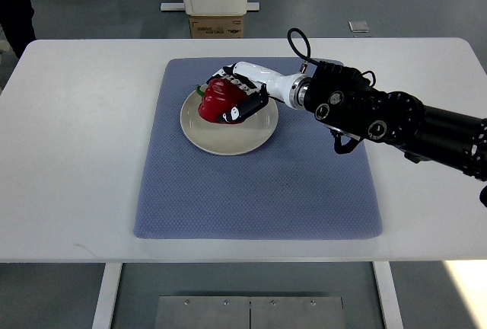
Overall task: Place red pepper on plate with right hand
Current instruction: 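Lower the pepper onto the plate and open the right hand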
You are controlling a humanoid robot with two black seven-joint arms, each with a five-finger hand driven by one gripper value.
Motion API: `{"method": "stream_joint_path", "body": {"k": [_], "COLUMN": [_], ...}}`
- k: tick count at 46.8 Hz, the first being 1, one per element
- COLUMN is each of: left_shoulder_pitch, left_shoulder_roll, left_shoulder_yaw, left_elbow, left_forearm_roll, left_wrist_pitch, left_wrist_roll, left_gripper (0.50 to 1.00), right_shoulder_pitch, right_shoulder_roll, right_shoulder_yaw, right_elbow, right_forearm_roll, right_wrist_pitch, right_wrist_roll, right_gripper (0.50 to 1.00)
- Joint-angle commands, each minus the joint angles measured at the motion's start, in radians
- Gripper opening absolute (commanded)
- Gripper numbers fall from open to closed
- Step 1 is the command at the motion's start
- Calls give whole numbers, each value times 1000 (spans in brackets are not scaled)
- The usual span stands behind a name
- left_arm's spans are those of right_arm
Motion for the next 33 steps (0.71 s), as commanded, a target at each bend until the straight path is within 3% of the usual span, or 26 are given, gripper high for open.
{"method": "stream_joint_path", "body": {"k": [1,18,33], "left_shoulder_pitch": [0,0,0], "left_shoulder_roll": [0,0,0], "left_shoulder_yaw": [0,0,0], "left_elbow": [0,0,0], "left_forearm_roll": [0,0,0], "left_wrist_pitch": [0,0,0], "left_wrist_roll": [0,0,0], "left_gripper": [1000,1000,1000], "right_shoulder_pitch": [-13,-45,-51], "right_shoulder_roll": [0,0,0], "right_shoulder_yaw": [-1,-3,-4], "right_elbow": [0,-6,-9], "right_forearm_roll": [-3,-4,-3], "right_wrist_pitch": [0,-2,-28], "right_wrist_roll": [-1,-2,-5], "right_gripper": [500,500,832]}}
